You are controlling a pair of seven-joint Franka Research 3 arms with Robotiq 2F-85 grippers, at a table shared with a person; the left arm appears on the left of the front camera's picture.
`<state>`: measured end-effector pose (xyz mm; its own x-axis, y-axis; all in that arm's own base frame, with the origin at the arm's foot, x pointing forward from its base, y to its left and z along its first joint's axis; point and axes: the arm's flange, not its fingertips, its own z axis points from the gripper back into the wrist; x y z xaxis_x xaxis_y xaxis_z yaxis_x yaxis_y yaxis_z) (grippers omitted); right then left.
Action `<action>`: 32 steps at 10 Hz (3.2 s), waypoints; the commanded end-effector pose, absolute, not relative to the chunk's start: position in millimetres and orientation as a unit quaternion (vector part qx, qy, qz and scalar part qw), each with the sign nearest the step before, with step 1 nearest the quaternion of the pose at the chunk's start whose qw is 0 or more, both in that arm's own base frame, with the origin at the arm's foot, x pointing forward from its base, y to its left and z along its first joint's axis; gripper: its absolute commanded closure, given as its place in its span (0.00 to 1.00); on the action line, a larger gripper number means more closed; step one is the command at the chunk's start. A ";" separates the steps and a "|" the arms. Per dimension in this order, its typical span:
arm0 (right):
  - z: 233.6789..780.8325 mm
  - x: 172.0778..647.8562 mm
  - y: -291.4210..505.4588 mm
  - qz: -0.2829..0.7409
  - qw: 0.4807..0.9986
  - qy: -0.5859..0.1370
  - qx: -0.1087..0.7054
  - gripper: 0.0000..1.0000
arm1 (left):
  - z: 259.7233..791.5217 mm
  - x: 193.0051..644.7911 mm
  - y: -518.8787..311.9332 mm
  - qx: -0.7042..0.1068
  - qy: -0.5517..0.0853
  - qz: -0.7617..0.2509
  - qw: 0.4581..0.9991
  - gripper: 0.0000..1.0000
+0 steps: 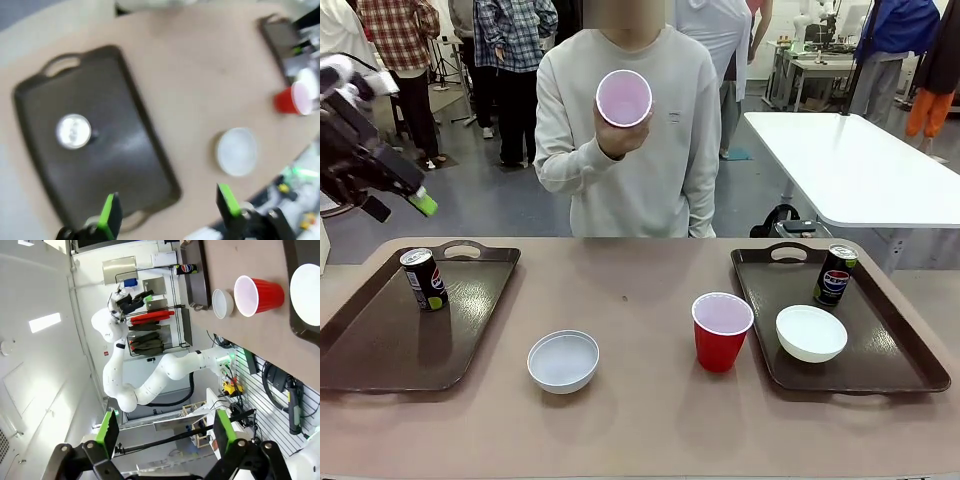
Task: Prepare tableware on both trays.
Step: Pick up a Picnic Bowl from the table and place it on a Handle tray.
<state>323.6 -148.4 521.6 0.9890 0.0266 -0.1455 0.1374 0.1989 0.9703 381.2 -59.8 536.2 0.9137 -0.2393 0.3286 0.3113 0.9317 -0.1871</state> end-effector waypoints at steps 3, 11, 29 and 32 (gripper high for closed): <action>520.3 322.4 -153.6 -0.025 0.774 0.069 0.630 0.00 | 491.0 399.0 -93.6 -0.005 -0.072 -0.202 0.977 0.00; 520.3 322.4 -153.6 -0.025 0.774 0.069 0.630 0.00 | 432.2 370.1 -98.4 -0.041 -0.012 -0.243 0.969 0.00; 520.3 322.4 -153.6 -0.025 0.774 0.069 0.630 0.00 | 458.1 335.6 -188.6 0.061 -0.002 -0.201 0.978 0.00; 520.3 322.4 -153.6 -0.025 0.774 0.069 0.630 0.00 | 435.3 346.1 -236.8 0.018 -0.016 -0.140 0.990 0.00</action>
<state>324.1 -148.7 520.9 0.9887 0.0285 -0.1472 0.1388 0.1975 0.9704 338.2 -227.9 441.7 0.9433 -0.3318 0.0092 0.3305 0.9415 0.0656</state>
